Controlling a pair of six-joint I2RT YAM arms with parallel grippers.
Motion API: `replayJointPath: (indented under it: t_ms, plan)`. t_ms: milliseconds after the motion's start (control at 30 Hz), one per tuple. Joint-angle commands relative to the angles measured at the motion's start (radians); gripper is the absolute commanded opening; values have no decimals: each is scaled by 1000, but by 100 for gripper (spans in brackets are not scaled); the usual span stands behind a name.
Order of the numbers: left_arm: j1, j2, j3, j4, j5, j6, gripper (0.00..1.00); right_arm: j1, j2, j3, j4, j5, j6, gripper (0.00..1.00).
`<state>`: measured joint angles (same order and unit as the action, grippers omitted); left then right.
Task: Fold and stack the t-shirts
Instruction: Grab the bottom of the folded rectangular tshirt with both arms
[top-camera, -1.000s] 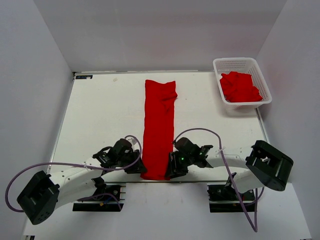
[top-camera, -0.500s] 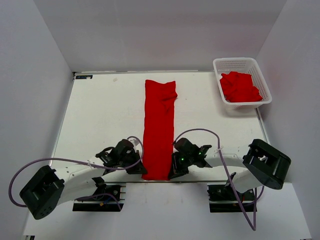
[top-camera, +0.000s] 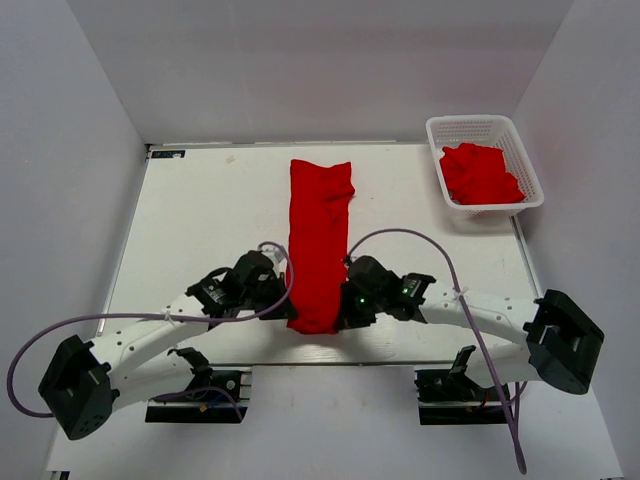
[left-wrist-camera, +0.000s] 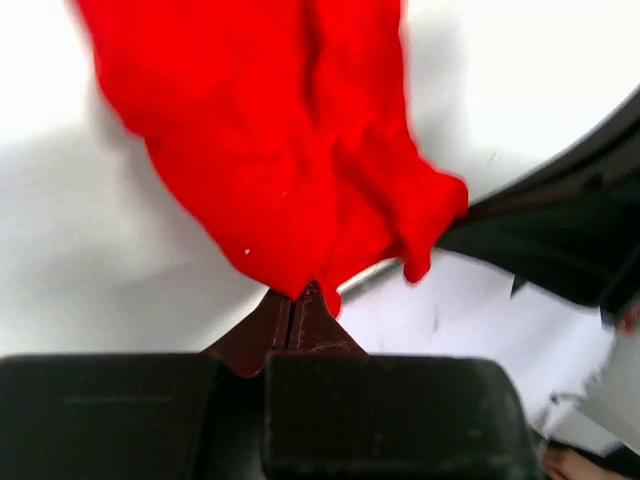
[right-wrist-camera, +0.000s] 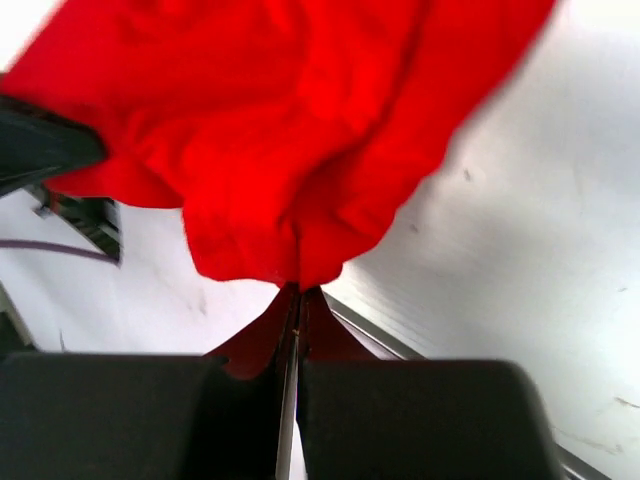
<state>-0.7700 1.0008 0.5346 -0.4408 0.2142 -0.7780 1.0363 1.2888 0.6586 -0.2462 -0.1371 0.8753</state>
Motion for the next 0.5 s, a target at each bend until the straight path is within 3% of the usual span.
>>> replayJointPath:
  t_ms: [0, 233, 467]
  plan:
    - [11, 48, 131, -75, -110, 94, 0, -11, -19, 155, -129, 119, -97, 0]
    - [29, 224, 343, -121, -200, 187, 0, -70, 26, 312, -229, 255, -205, 0]
    - [116, 366, 534, -139, -251, 281, 0, -174, 90, 443, -248, 318, -294, 0]
